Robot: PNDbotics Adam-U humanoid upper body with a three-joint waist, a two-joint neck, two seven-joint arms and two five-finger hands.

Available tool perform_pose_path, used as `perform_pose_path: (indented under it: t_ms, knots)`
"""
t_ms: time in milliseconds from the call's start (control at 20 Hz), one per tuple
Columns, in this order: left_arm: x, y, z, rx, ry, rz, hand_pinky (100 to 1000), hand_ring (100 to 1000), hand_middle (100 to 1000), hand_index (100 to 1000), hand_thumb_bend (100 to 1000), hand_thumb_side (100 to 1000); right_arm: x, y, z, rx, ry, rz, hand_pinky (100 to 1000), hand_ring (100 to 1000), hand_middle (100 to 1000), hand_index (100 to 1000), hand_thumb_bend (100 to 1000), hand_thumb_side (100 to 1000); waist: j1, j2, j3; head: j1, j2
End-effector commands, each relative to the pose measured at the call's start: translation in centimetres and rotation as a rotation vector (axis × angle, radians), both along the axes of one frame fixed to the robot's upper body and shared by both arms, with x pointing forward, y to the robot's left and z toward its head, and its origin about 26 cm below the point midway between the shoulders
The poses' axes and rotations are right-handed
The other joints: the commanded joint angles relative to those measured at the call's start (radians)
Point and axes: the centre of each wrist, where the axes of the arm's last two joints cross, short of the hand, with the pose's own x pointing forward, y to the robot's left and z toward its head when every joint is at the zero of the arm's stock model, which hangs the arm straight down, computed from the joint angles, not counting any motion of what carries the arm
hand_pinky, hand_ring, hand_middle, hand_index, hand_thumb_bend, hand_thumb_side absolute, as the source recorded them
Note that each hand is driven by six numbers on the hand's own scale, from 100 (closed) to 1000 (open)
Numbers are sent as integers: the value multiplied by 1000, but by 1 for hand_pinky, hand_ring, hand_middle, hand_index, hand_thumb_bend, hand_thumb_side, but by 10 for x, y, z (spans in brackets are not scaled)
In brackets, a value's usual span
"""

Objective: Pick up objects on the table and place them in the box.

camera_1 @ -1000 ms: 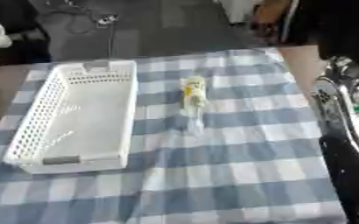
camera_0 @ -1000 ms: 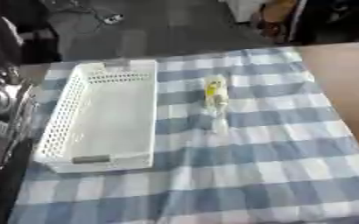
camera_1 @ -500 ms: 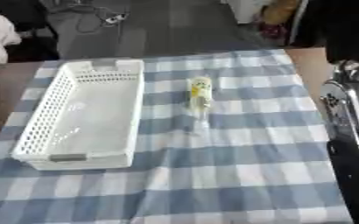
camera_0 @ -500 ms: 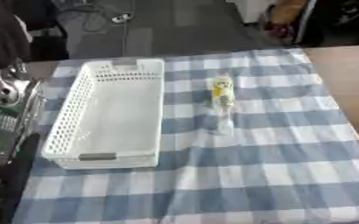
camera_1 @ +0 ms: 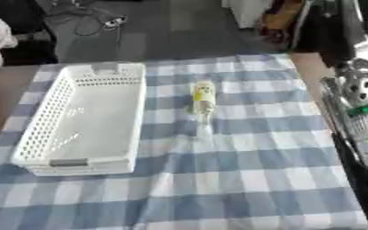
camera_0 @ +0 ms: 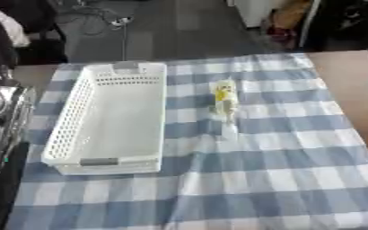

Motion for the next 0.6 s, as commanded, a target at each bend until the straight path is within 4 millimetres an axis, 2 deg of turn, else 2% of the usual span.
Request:
perform_pose_path:
  t_ms: [50,150,300,350,450,500,550,600]
  knots:
    - [-2,0,5,22,-12,1,692,596,839,796,172,1000,23,0,4,-201,8,-93,521,702,751,858,100,1000,-4,-13,5,-41,1]
    - [-2,-1,4,25,-5,-3,692,595,839,796,171,1000,41,2,3,-337,9,-139,651,749,778,873,134,1000,-6,-14,8,-46,1]
    - [-2,-1,3,31,0,-7,689,593,839,795,171,1000,64,3,0,-515,19,-190,776,795,818,897,173,1000,-9,-14,11,-48,1]
    - [-2,-1,3,32,1,-8,689,593,839,795,171,1000,72,2,-2,-567,31,-205,791,802,823,899,182,1000,-10,-15,12,-49,1]
    - [-2,-2,3,34,4,-10,688,591,837,794,169,1000,87,0,-5,-644,61,-229,855,843,840,906,272,1000,-11,-15,14,-49,1]
    - [-2,-2,3,35,6,-12,689,592,837,794,169,1000,93,-1,-7,-672,78,-236,844,835,837,905,255,1000,-11,-16,15,-49,1]
    - [-2,-2,2,35,7,-13,687,591,836,794,169,1000,99,-2,-10,-693,95,-242,889,867,852,913,327,1000,-11,-16,16,-49,1]
    - [-2,-2,2,36,8,-14,687,590,836,793,170,1000,105,-2,-12,-717,116,-248,914,880,862,919,358,1000,-11,-18,16,-49,1]
